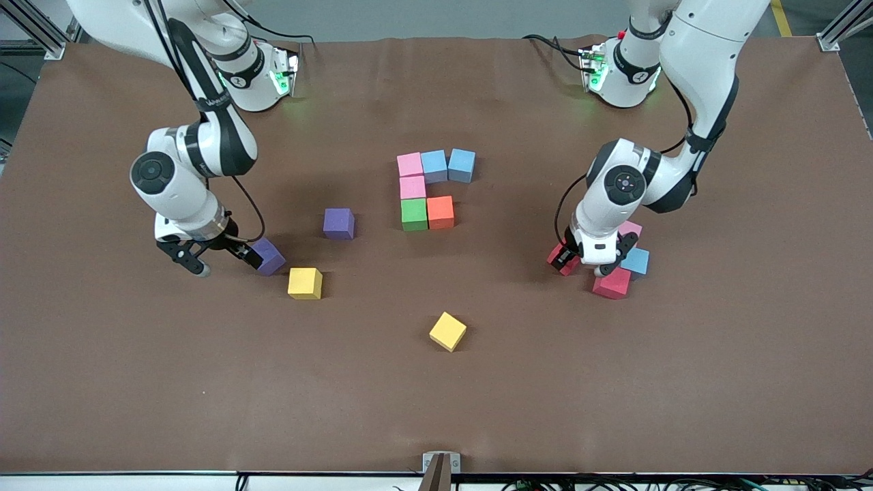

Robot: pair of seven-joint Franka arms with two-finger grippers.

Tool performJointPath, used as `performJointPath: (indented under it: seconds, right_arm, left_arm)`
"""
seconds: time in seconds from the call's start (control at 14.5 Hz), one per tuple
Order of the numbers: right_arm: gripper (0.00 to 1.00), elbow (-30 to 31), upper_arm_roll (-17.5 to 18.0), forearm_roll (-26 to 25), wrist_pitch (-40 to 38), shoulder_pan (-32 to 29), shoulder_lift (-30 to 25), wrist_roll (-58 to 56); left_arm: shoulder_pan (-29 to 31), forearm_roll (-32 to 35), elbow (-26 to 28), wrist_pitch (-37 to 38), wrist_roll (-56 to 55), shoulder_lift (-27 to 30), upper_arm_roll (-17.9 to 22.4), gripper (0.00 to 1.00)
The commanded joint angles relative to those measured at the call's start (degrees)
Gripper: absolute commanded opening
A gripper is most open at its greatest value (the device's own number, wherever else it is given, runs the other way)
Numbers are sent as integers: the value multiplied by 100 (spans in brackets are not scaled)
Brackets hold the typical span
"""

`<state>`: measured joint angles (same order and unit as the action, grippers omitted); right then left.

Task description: Arrange 11 blocks into digit 3

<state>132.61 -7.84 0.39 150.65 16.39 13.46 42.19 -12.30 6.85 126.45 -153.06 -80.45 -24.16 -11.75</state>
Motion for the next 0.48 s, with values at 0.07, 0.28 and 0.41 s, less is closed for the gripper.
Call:
performJointPath:
  seconds: [0.07, 0.28, 0.41]
  right_arm:
    - [100, 98, -7, 76, 552, 31, 323, 61]
    - [100, 98, -7, 76, 588, 31, 490, 61]
    - [96, 98, -7, 76, 615, 31, 508, 61]
  left_arm:
    - [-640, 1, -24, 30, -2258, 70, 15, 44]
    - [-1115, 9, -6, 48, -4131, 78, 33, 44]
    - [-1327, 1, -102, 196, -4968, 105, 33, 44]
